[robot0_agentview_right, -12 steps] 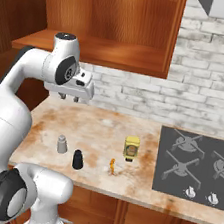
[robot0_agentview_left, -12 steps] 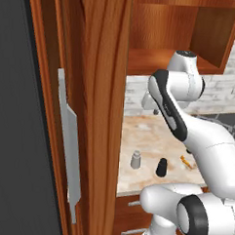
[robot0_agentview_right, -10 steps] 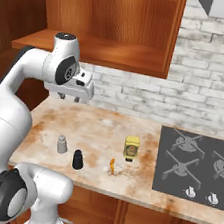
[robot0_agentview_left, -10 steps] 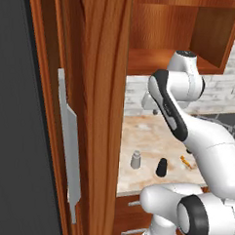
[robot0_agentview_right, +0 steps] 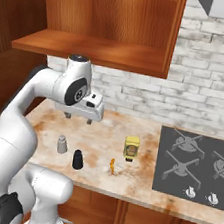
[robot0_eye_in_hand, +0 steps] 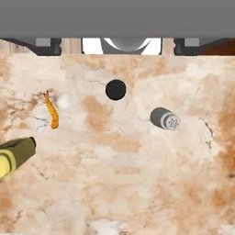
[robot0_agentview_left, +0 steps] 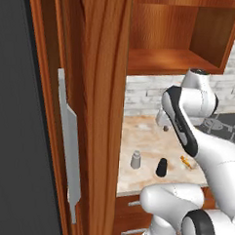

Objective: There are various items on the counter. Only move the condiments/shakers into the cabinet.

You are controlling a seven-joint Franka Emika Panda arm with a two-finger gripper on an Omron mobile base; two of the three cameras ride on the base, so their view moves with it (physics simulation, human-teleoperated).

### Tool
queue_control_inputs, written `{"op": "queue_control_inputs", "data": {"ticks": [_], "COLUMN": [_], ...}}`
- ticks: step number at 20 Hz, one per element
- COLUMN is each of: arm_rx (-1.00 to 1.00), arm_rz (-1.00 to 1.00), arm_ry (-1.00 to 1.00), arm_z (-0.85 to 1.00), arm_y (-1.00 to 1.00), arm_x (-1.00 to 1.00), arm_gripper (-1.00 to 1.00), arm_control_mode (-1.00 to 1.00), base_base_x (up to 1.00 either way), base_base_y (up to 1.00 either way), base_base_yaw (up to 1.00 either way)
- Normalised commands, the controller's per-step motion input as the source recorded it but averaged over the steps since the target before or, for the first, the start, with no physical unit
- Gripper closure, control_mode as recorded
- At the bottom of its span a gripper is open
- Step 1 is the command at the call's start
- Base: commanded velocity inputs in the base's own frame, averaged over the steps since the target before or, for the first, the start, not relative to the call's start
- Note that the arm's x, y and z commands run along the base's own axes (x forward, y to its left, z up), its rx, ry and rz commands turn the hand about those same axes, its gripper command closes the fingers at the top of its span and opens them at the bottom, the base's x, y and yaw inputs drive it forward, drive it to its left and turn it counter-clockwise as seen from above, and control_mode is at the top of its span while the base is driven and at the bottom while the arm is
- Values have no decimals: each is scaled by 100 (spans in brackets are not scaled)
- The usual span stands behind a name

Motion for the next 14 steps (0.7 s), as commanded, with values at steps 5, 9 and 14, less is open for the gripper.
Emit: {"op": "queue_control_inputs", "data": {"ticks": [5,9,14], "arm_rx": [0,-4,-3], "arm_rz": [-2,-3,-1], "arm_ry": [0,0,0], "arm_z": [-11,-59,-63], "arm_y": [-4,9,10], "arm_x": [-1,2,0], "arm_gripper": [-100,-100,-100], "arm_control_mode": [-100,-100,-100], "base_base_x": [0,0,0], "base_base_y": [0,0,0], "base_base_yaw": [0,0,0]}}
